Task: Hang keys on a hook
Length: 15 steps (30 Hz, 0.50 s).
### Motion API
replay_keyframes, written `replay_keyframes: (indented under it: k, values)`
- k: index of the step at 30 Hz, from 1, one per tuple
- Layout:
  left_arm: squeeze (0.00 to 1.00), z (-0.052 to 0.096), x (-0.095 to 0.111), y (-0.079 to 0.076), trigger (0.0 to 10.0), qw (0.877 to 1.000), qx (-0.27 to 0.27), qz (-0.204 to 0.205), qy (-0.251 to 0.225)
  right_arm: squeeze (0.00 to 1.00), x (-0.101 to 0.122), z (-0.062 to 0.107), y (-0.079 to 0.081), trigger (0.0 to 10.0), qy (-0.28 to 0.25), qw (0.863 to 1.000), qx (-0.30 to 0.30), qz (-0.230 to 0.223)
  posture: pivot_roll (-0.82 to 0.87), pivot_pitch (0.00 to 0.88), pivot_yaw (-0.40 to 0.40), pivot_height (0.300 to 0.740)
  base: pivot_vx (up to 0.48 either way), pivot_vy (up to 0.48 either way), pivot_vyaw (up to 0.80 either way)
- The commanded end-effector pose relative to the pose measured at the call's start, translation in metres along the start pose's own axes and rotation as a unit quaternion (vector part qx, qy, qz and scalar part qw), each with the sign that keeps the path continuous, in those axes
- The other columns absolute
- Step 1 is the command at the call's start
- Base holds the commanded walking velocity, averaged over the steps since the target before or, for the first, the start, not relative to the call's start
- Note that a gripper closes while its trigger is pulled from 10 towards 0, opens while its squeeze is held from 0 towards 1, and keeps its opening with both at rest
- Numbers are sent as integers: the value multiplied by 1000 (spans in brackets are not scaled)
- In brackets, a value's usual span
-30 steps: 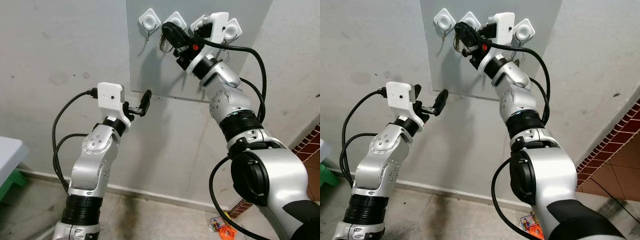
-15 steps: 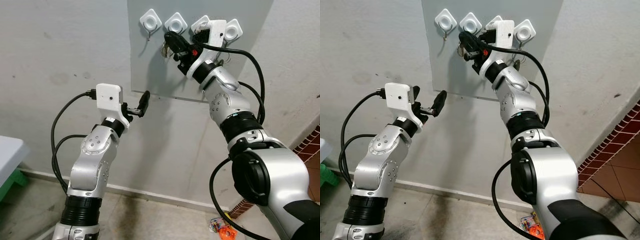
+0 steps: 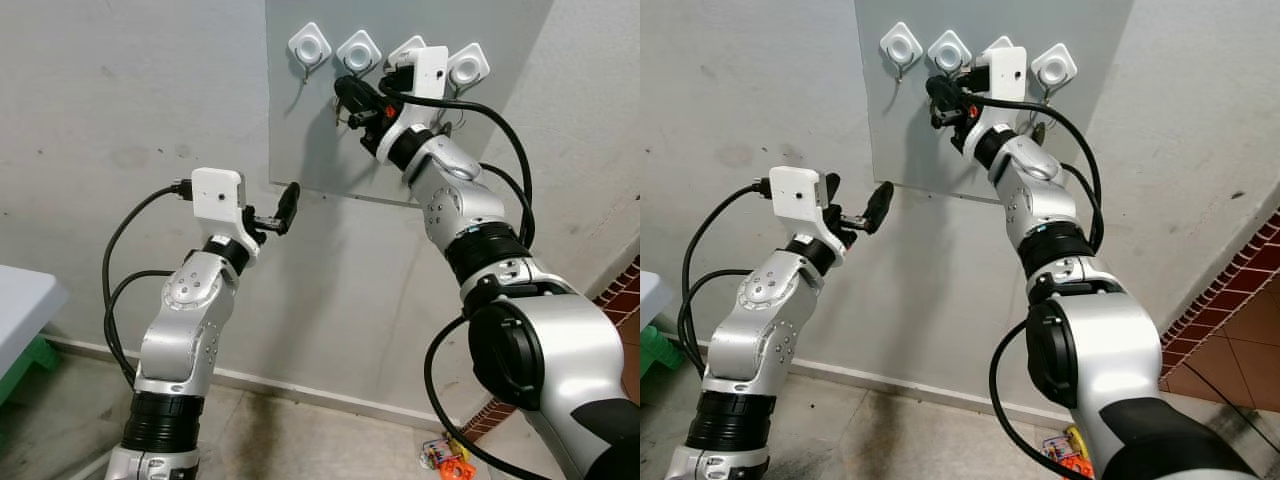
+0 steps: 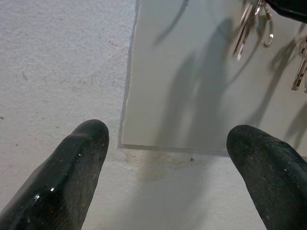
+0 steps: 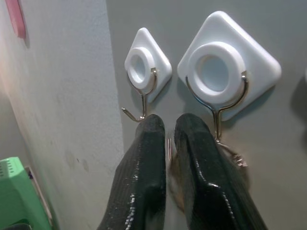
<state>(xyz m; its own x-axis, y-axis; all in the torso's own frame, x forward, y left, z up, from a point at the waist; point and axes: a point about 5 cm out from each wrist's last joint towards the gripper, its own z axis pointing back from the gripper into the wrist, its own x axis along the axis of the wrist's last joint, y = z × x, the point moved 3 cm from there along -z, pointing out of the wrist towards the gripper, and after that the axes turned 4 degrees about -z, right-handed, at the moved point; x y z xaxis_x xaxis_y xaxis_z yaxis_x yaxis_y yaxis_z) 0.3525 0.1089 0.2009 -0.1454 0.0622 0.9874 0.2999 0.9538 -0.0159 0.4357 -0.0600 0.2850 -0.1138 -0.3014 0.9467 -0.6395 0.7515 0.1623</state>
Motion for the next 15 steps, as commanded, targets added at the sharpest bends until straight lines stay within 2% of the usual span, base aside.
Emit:
replay_keyframes:
  k: [1, 15]
  values:
    - [0, 1, 5, 1, 10000, 1000, 4, 0, -7, 1000, -20, 9, -13, 10000, 38, 998, -33, -27, 22, 0, -42, 740, 0, 0, 0]
    - [0, 3, 4, 1, 10000, 1000, 9, 4, -6, 1000, -24, 14, -15, 10000, 28, 999, -32, -17, 23, 0, -45, 740, 0, 0, 0]
